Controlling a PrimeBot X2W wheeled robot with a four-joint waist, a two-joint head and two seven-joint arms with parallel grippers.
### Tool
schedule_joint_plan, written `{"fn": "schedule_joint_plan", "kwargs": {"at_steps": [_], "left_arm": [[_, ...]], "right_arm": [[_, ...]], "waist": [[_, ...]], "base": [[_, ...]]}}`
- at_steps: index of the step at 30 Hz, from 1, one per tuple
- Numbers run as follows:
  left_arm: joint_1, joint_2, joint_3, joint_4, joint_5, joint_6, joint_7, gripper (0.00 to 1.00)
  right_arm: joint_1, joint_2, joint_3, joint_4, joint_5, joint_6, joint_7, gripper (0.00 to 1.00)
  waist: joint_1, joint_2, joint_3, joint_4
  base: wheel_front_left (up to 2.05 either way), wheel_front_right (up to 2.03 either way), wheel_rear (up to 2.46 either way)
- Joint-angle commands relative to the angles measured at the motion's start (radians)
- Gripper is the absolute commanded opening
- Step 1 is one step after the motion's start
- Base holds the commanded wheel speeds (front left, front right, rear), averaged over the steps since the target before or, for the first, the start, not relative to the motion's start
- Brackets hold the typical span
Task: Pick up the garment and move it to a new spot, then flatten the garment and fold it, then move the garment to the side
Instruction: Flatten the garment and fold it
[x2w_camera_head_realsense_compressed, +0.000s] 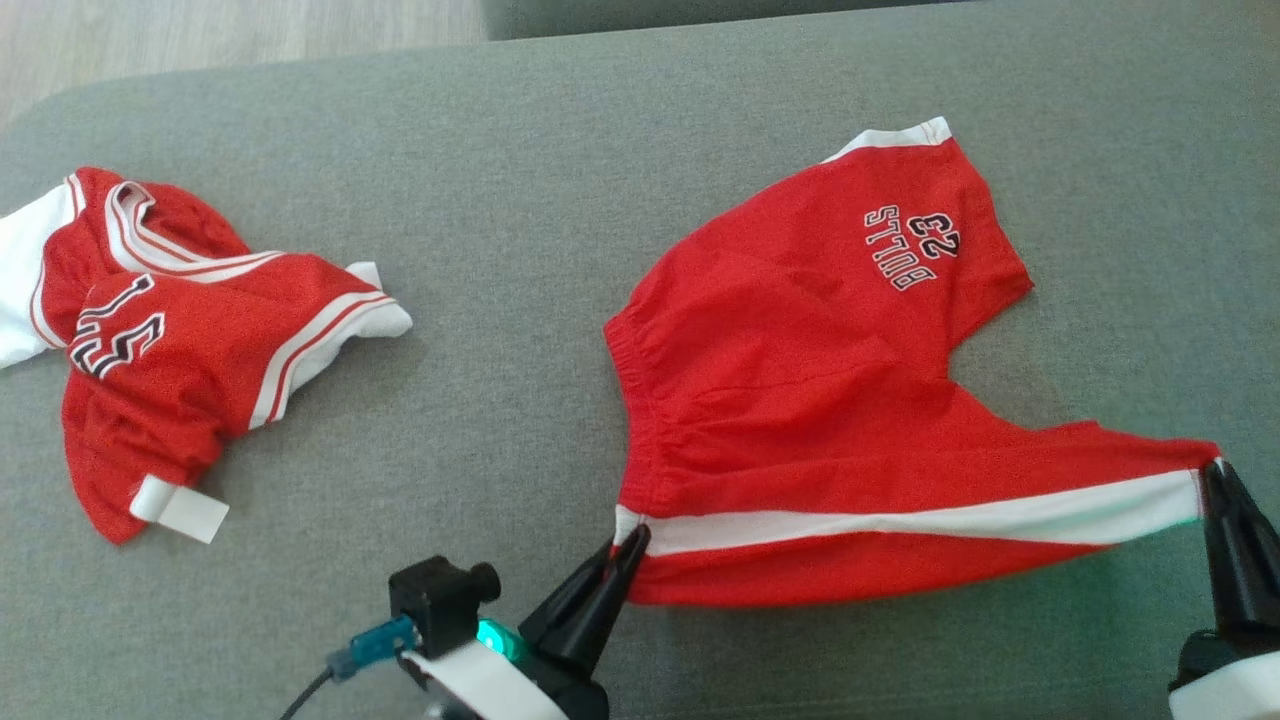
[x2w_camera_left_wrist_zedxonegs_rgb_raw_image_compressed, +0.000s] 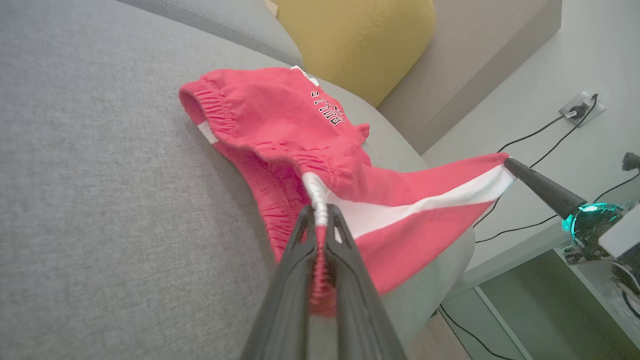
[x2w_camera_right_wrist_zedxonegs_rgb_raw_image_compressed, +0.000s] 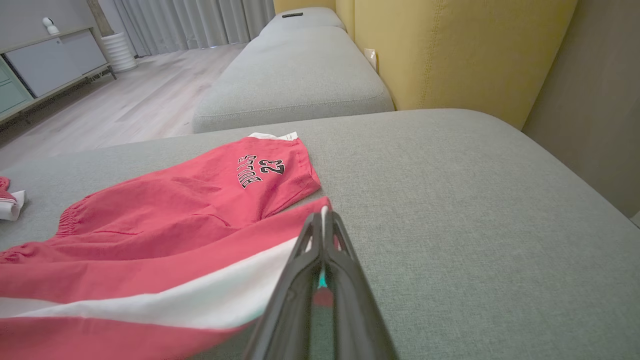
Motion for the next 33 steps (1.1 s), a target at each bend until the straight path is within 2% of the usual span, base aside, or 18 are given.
{"fn": "schedule_joint_plan", "kwargs": {"at_steps": [1,5,9,14,17,22,26,29,33], "left_arm": [[-0.042,0.026,0.005,-0.025,-0.011,-0.006,-0.005,0.0],[-0.044,0.024,0.016,-0.05,-0.047,-0.006,-0.005,0.0],[-0.055,-0.012,0.058,-0.095,-0.137,-0.006,-0.005,0.0],[-0.159,-0.038,0.064,-0.103,-0.266,-0.006,-0.005,0.0],[-0.246,-0.059,0.067,-0.058,-0.335,-0.006,0.01,0.0],[-0.384,-0.126,0.118,0.089,-0.418,0.017,0.048,0.0],[-0.491,-0.156,0.125,0.196,-0.434,0.037,0.052,0.0],[-0.556,-0.168,0.116,0.26,-0.447,0.029,0.043,0.0],[-0.617,-0.174,0.093,0.34,-0.468,0.019,0.03,0.0]], "right_arm": [[-0.005,-0.027,0.013,-0.038,0.003,-0.002,0.002,0.0],[-0.022,-0.04,0.015,-0.046,0.008,-0.002,0.007,0.0],[-0.112,-0.081,0.026,-0.025,0.013,-0.002,0.012,0.0],[-0.302,-0.17,0.044,0.058,0.026,-0.002,0.056,0.0],[-0.421,-0.23,0.074,0.123,0.034,-0.002,0.108,0.0],[-0.633,-0.335,0.174,0.274,0.055,-0.002,0.183,0.0],[-0.802,-0.394,0.285,0.407,0.065,-0.002,0.21,0.0],[-0.921,-0.419,0.374,0.514,0.06,-0.002,0.199,0.0],[-1.048,-0.419,0.473,0.663,0.074,-0.002,0.169,0.0]], "waist": [[0.0,0.0,0.005,0.0],[0.0,0.0,0.016,-0.006],[0.0,0.0,0.036,-0.011],[0.0,0.0,0.075,0.01],[0.0,0.0,0.102,0.033],[0.0,0.0,0.151,0.066],[0.0,0.0,0.191,0.086],[0.0,0.0,0.216,0.097],[0.0,0.0,0.243,0.108]], "base": [[0.0,0.0,0.0],[0.0,0.0,0.0],[0.0,0.0,0.0],[0.0,0.0,0.0],[0.0,0.0,0.0],[0.0,0.0,0.0],[0.0,0.0,0.0],[0.0,0.0,0.0],[0.0,0.0,0.0]]}}
